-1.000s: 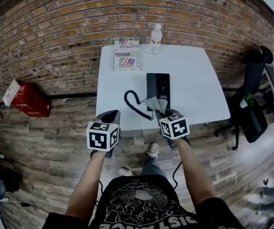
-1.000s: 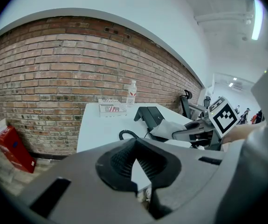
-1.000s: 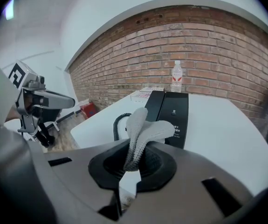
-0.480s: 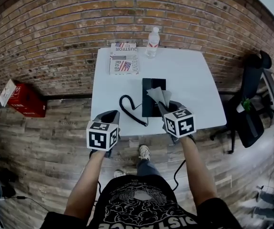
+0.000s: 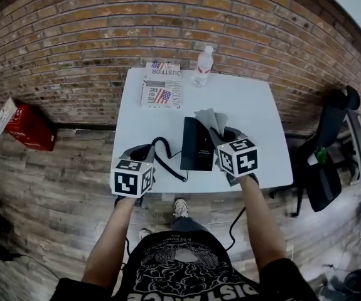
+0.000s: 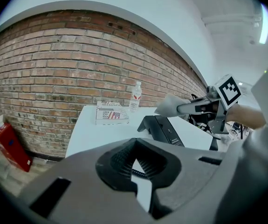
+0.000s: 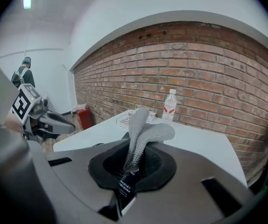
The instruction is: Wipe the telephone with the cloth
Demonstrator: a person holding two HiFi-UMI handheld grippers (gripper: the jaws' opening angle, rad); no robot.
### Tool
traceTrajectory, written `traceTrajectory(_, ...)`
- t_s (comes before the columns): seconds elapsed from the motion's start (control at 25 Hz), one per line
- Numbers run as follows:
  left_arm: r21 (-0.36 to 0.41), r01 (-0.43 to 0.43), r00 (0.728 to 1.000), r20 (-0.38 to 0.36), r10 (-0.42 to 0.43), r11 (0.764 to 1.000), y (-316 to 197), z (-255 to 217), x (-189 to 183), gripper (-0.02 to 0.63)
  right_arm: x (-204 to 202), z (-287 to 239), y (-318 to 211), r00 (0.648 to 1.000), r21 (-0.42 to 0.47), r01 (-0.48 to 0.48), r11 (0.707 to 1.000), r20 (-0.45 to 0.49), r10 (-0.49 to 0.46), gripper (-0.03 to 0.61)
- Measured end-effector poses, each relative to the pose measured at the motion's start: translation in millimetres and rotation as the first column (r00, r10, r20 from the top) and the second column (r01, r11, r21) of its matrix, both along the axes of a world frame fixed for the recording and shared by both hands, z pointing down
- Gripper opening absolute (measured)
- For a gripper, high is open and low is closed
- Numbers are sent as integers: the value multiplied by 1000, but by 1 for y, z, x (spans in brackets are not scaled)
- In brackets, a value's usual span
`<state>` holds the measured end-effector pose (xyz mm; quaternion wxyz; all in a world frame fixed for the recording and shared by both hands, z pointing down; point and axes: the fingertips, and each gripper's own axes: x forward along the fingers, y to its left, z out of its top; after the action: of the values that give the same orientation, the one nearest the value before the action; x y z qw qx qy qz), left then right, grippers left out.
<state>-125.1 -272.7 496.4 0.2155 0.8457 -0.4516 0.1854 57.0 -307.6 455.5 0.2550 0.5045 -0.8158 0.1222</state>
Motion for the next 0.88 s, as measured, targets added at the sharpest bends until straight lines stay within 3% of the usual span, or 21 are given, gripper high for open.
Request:
traceTrajectory(0.4,-2,70,998,-7,-70,998,-37,1,-8,6,1,16,-56,997,-66,61,996,-50,-64,11)
traceTrajectory(0.88,-22,116,993,2,-116,993,-51,8,-20,6,-13,50,-74,981,-205,153,967,-85,-173,11)
